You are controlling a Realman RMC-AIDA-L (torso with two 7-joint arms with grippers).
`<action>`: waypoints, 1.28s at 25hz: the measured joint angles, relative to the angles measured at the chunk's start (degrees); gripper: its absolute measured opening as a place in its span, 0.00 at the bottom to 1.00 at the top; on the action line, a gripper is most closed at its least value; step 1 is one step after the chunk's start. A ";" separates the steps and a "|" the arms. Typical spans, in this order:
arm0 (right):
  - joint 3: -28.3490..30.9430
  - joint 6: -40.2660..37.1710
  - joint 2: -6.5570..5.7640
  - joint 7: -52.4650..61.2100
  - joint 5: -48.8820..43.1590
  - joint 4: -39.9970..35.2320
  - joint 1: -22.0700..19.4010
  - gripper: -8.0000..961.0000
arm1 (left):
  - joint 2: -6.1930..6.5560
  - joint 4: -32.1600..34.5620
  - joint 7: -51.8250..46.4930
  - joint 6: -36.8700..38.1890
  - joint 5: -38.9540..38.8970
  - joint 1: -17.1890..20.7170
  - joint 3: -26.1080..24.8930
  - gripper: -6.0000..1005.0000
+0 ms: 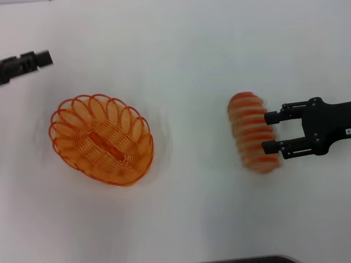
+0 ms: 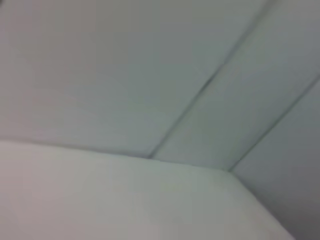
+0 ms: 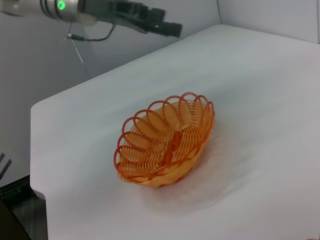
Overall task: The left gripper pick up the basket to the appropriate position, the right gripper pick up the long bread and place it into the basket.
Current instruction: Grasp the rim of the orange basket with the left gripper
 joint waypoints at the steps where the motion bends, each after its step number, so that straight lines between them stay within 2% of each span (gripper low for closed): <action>1: -0.01 -0.04 0.00 0.03 -0.01 0.00 0.09 0.81 | 0.42 0.41 -2.96 -1.79 0.25 -0.43 2.06 0.72; 4: -0.09 -0.40 -0.02 0.08 -0.03 -0.02 0.35 0.81 | 1.27 2.57 -8.66 -5.66 2.67 -1.45 8.16 0.72; 8: -0.10 -0.76 -0.30 0.47 -0.06 -0.03 0.71 0.81 | 1.47 5.97 -12.72 -7.40 10.72 -4.35 13.77 0.72; 12: -0.04 -0.78 -0.37 0.52 -0.09 -0.18 0.92 0.81 | 1.56 8.03 -13.49 -6.91 15.58 -6.77 20.33 0.72; 17: 0.26 -0.88 -0.43 0.58 -0.09 -0.60 0.92 0.81 | 0.27 12.59 -13.53 -7.76 20.81 -7.62 29.27 0.72; 21: 0.41 -0.99 -0.47 0.68 -0.09 -0.64 0.87 0.81 | -1.10 14.16 -13.77 -9.08 24.12 -8.46 31.75 0.72; 27: 0.52 -1.07 -0.57 0.73 -0.09 -0.64 0.84 0.81 | -2.18 13.87 -13.83 -10.84 26.07 -8.96 35.48 0.72; 32: 0.54 -1.06 -0.51 0.76 -0.09 -0.64 0.86 0.81 | -3.21 13.83 -13.95 -11.63 29.03 -9.33 36.28 0.72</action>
